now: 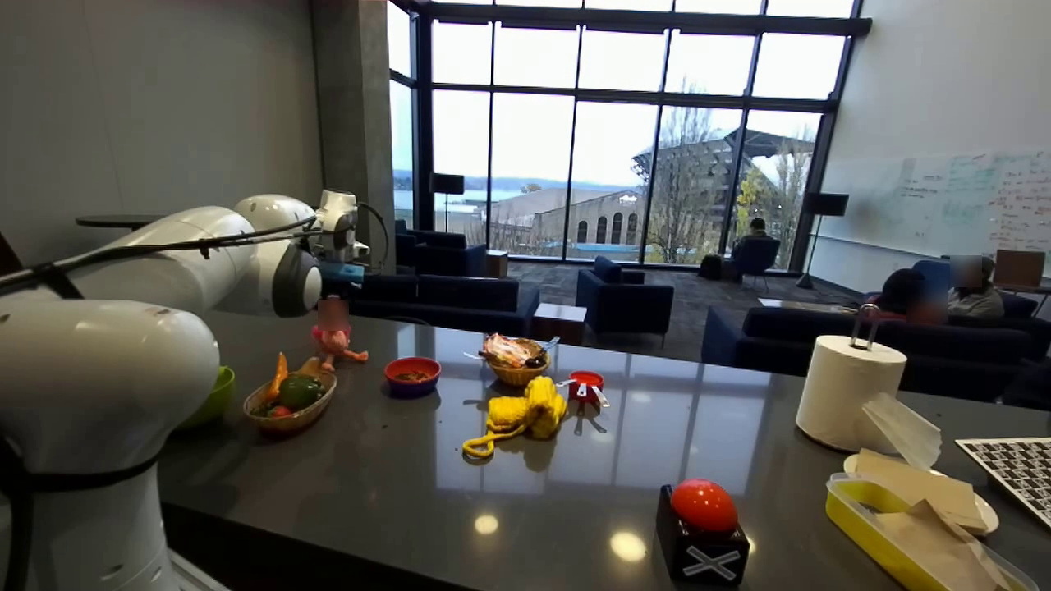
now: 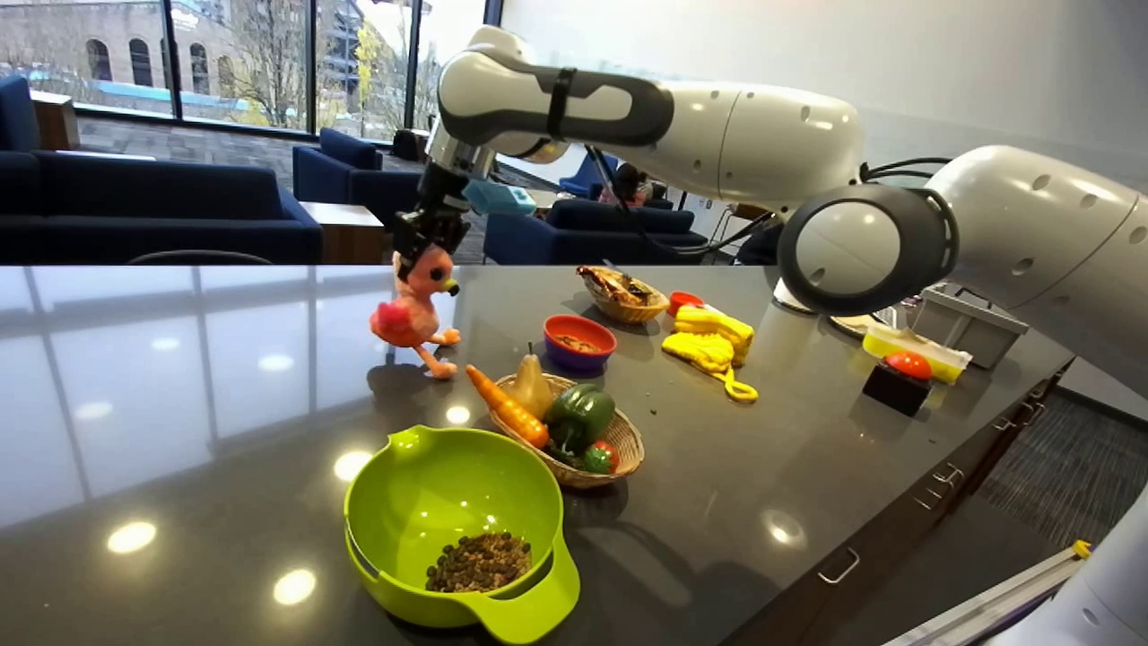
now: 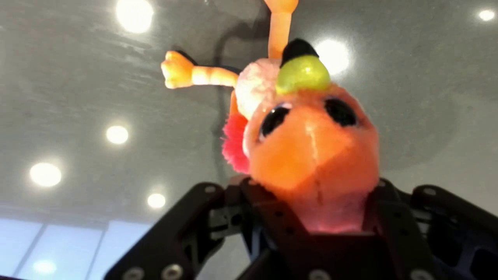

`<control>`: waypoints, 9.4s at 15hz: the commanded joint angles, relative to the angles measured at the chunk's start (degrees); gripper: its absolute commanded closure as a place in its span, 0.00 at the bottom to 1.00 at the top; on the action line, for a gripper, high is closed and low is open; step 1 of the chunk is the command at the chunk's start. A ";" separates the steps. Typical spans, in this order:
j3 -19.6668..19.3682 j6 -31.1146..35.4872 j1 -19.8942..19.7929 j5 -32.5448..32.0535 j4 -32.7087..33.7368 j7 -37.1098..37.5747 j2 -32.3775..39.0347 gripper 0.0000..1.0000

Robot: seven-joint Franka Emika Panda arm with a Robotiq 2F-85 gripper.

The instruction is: Move the toy to the right and put it on the yellow cloth.

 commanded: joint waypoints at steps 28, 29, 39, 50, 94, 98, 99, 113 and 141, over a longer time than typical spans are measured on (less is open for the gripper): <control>-6.34 -44.81 -13.15 -0.42 -0.71 27.02 -20.11 0.84; -6.18 -46.01 -13.27 0.03 -0.64 28.15 -20.21 0.84; -7.03 -37.94 -12.95 3.12 0.65 46.79 -18.09 0.84; -10.83 -26.10 -10.95 -2.98 0.97 68.92 -14.71 0.84; -7.18 -33.60 -23.85 1.59 2.35 28.71 -12.40 0.84; -7.25 -32.44 -26.63 1.56 1.64 31.12 -11.67 0.84; -7.33 -32.34 -27.35 1.48 1.58 31.61 -11.32 0.84; -5.59 -32.78 -38.41 7.84 1.78 44.35 -5.35 0.84; -6.47 -24.07 -48.52 8.85 1.26 38.08 4.14 0.25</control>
